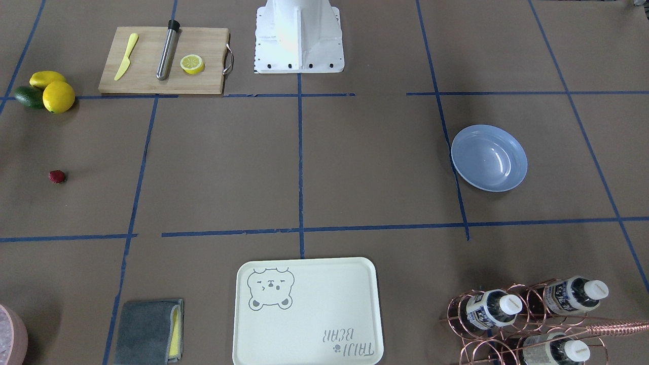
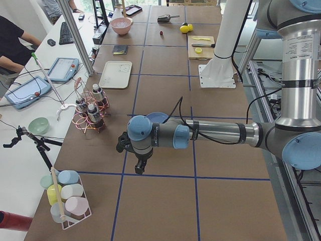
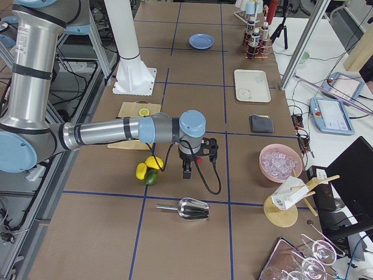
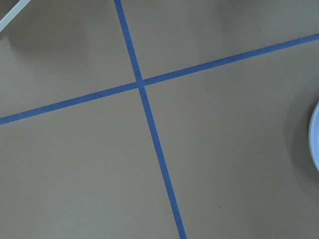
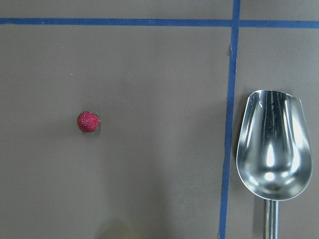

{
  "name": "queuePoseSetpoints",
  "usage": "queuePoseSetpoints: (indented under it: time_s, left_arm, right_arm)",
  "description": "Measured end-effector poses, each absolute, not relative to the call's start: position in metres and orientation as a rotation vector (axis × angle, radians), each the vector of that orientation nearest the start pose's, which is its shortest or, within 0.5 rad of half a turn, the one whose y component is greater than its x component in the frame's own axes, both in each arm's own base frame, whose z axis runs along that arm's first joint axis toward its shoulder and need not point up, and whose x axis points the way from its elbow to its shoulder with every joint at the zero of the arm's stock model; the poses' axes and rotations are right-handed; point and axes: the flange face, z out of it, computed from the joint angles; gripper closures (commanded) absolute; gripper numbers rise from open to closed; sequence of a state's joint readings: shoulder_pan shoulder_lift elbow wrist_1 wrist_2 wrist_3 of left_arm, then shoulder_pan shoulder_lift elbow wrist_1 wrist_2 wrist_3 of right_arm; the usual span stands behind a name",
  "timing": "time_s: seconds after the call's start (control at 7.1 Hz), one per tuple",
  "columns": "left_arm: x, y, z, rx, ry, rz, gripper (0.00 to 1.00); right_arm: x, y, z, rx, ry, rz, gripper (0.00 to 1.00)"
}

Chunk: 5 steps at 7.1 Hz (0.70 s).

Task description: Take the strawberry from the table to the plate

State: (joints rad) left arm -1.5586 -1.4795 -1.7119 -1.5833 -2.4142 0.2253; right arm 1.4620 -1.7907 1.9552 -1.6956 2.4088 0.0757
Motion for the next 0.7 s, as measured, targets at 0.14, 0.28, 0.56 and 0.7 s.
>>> queuePoseSetpoints:
  time_s: [0.14, 0.28, 0.56, 0.7]
  left_arm:
    - [-0.0533, -0.4568, 0.6245, 0.151, 0.837, 0.250, 0.00]
    - [-0.0531, -0.4578, 0.6229, 0.154, 0.838, 0.251, 0.00]
    - [-0.0531, -0.4604, 0.6171, 0.165, 0.840, 0.254, 0.00]
    - [-0.0528, -0.4617, 0.6148, 0.171, 0.843, 0.257, 0.00]
  right_arm:
    - [0.0157, -0.4017, 0.5739, -0.036, -0.839, -0.048, 0.00]
    - [0.0155, -0.4032, 0.5721, -0.031, -0.840, -0.050, 0.00]
    - [0.0150, -0.4078, 0.5675, -0.020, -0.841, -0.056, 0.00]
    - [0.0146, -0.4108, 0.5648, -0.014, -0.841, -0.058, 0.00]
